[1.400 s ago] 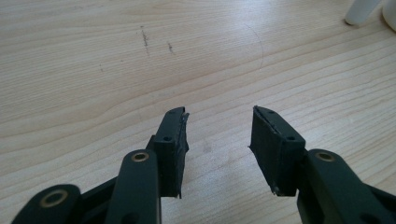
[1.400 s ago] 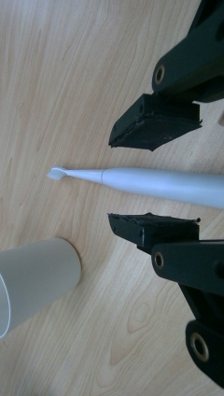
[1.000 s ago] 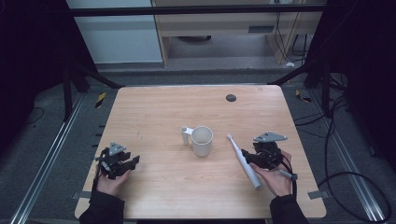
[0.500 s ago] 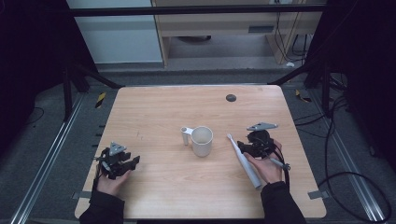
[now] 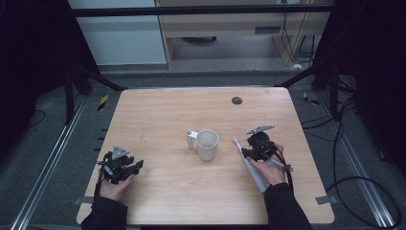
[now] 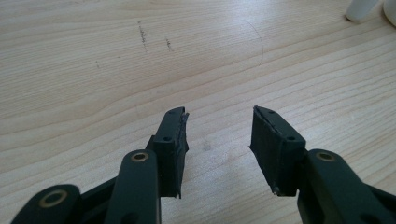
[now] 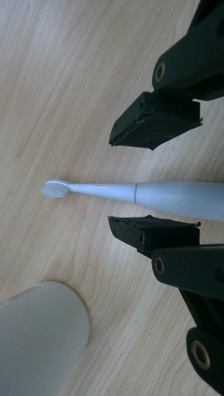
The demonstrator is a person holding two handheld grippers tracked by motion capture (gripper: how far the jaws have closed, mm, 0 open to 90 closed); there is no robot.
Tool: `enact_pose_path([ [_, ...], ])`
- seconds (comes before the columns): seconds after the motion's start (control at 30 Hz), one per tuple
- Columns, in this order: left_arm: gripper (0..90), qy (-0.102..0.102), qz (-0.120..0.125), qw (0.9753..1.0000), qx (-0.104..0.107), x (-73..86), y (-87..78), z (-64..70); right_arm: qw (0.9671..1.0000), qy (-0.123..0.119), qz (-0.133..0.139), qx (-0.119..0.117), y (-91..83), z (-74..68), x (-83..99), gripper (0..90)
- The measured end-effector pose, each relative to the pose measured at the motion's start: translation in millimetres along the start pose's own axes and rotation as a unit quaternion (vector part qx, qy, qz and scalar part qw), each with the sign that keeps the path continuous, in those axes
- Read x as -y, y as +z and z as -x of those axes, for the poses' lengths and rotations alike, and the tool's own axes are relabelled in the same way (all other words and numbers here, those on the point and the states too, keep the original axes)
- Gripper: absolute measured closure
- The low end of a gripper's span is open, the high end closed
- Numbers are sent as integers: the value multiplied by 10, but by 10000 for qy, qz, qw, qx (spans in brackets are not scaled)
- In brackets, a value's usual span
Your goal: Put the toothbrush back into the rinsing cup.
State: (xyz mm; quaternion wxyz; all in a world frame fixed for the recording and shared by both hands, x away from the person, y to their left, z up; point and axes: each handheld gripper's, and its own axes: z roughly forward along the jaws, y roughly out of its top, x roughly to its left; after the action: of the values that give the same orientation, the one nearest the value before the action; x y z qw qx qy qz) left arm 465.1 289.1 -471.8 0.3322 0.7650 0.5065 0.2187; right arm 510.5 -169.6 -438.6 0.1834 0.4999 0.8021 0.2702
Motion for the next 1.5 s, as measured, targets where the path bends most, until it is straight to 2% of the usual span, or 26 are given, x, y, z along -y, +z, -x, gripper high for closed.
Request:
enact_pose_path([
  [0.37, 545, 7, 13, 10000, 19, 0, -3, 0, 9993, 25, -371, -47, 127, 20, 107, 550],
  [0.67, 545, -7, -20, 10000, 20, 0, -1, -4, 9981, 28, -604, -80, 162, 9, 97, 555],
  [1.17, 544, 8, -46, 10000, 35, 1, 9, -3, 9952, 52, -967, -138, 258, 0, 126, 567],
  [1.5, 544, 14, -72, 10000, 43, 2, 15, -3, 9939, 27, -1090, -144, 293, -20, 132, 612],
])
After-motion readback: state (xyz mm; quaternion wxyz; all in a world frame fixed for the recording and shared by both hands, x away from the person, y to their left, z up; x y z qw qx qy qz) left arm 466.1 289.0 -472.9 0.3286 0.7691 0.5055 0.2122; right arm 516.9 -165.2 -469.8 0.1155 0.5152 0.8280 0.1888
